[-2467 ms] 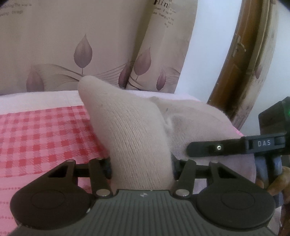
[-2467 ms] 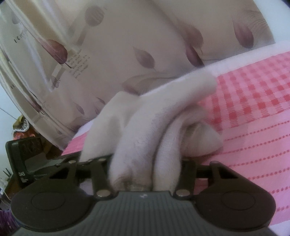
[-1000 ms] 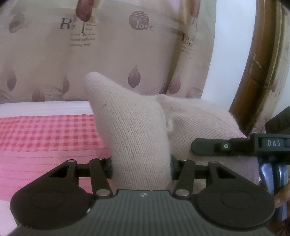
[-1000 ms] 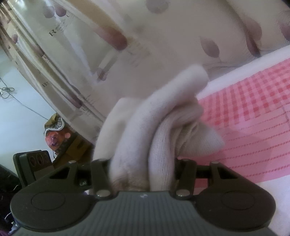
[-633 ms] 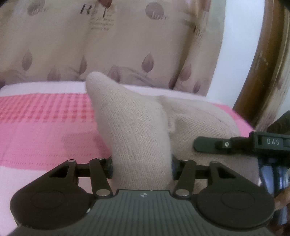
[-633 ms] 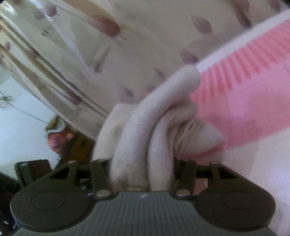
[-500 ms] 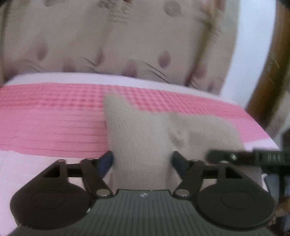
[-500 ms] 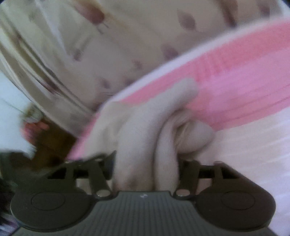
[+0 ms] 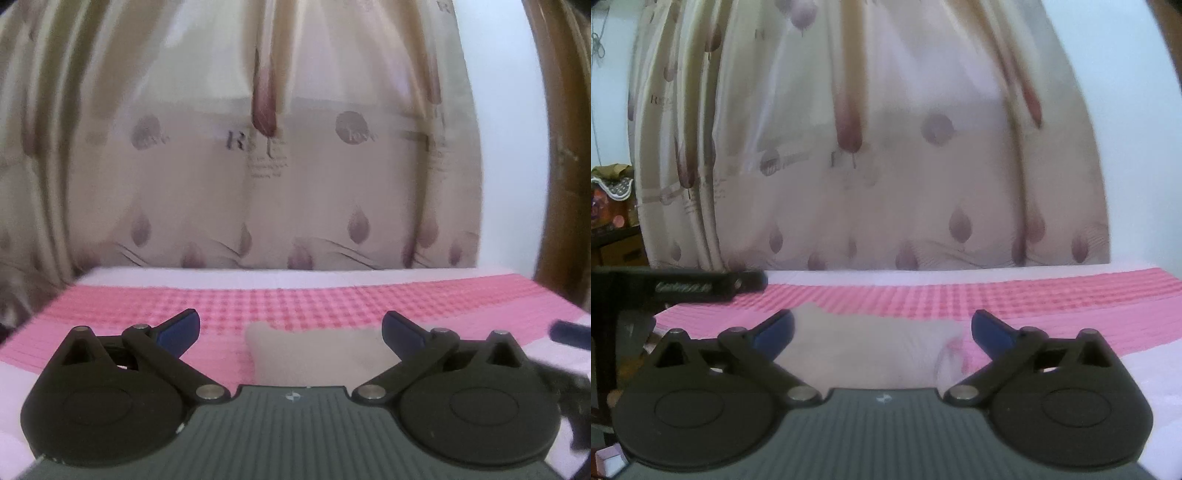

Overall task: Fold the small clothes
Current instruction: 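Open both tools and lift them away from the folded sweater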

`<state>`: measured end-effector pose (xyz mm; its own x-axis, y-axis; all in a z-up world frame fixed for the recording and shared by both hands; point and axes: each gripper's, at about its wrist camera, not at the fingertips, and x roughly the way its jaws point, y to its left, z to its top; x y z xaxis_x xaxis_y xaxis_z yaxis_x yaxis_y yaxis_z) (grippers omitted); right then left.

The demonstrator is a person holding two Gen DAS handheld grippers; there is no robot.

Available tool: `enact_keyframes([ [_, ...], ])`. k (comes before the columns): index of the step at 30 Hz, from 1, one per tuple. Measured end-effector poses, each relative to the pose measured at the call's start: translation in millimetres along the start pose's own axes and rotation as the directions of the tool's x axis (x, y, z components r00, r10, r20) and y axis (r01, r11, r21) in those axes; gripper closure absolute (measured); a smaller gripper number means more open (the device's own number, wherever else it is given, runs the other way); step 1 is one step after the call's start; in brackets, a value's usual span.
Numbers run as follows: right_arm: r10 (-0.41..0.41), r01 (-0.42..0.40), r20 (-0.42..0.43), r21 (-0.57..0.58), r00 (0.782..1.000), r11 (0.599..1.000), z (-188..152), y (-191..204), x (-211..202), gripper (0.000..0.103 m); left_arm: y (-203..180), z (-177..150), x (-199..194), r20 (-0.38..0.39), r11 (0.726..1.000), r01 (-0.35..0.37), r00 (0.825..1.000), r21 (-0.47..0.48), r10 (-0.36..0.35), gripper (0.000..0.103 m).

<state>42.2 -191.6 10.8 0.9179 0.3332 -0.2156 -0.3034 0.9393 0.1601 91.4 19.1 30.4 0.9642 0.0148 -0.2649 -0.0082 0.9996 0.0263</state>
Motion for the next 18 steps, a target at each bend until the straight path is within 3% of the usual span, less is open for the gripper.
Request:
enact_keyframes([
  [4,-0.030,0.029,-0.008,-0.022,1.000,0.999,-2.4,-1.4,-7.8,0.000,-2.1,9.7,-23.5,0.076,0.993,-0.053,0.995,-0.105,0.062,0.000],
  [6,-0.040,0.039,-0.012,-0.021,0.999,0.999,-1.9,-2.7,-10.1,0.000,0.3,15.3,-29.7,0.072,0.987,-0.060,0.995,-0.147,0.071,0.000],
  [10,-0.036,0.036,-0.017,-0.009,0.999,0.999,-2.5,-1.4,-17.8,0.000,12.1,19.7,-47.2,0.122,0.982,0.038,0.992,-0.185,-0.015,0.000],
  [18,-0.014,0.013,-0.019,-0.023,1.000,1.000,-2.7,9.3,-30.8,0.000,10.3,20.1,-56.2,0.090,0.986,0.066,0.995,-0.154,-0.053,0.000],
])
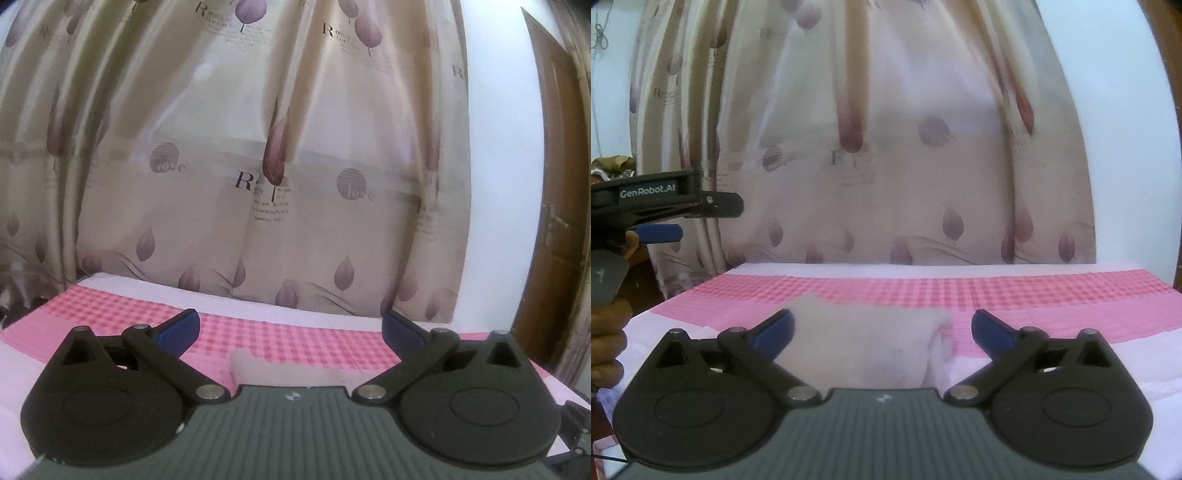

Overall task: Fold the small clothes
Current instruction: 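Open both tools and lift them away from the folded sweater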

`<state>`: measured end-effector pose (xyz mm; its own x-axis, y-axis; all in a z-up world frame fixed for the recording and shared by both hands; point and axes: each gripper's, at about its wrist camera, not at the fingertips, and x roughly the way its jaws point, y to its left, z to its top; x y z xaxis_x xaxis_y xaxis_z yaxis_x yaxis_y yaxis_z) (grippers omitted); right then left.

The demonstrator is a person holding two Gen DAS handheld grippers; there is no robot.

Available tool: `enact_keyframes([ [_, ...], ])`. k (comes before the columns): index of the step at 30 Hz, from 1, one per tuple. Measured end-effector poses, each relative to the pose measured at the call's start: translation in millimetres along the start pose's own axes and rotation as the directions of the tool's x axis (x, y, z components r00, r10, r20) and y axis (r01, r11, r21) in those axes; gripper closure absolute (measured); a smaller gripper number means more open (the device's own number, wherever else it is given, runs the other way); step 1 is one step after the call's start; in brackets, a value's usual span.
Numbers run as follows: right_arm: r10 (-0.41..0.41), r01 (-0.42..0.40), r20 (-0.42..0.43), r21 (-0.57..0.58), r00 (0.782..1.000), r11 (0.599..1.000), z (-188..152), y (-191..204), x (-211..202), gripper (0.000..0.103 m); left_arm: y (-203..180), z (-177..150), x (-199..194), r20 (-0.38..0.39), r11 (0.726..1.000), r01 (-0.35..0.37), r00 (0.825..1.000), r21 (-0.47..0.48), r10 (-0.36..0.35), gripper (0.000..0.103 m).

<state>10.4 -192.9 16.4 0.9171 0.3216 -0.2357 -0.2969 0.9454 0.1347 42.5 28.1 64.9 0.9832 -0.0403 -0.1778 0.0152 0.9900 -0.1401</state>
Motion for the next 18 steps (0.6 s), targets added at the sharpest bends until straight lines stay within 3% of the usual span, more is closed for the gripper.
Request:
enact_keyframes([
  [6,-0.001,0.001,-0.011,-0.003,1.000,1.000,-2.3,1.9,-2.7,0.000,0.6,-9.3,5.0,-0.042,1.000,0.007,0.999,0.000,-0.007,0.000],
  [10,-0.031,0.030,-0.015,-0.019,0.999,0.999,-2.2,5.8,-4.3,0.000,-3.3,-19.5,5.6,-0.021,0.999,-0.024,0.999,0.036,0.025,0.000],
  [18,-0.077,0.077,0.012,-0.037,0.997,0.996,1.7,10.1,-9.7,0.000,-11.5,-30.2,4.8,-0.019,0.997,0.012,1.000,0.082,-0.010,0.000],
])
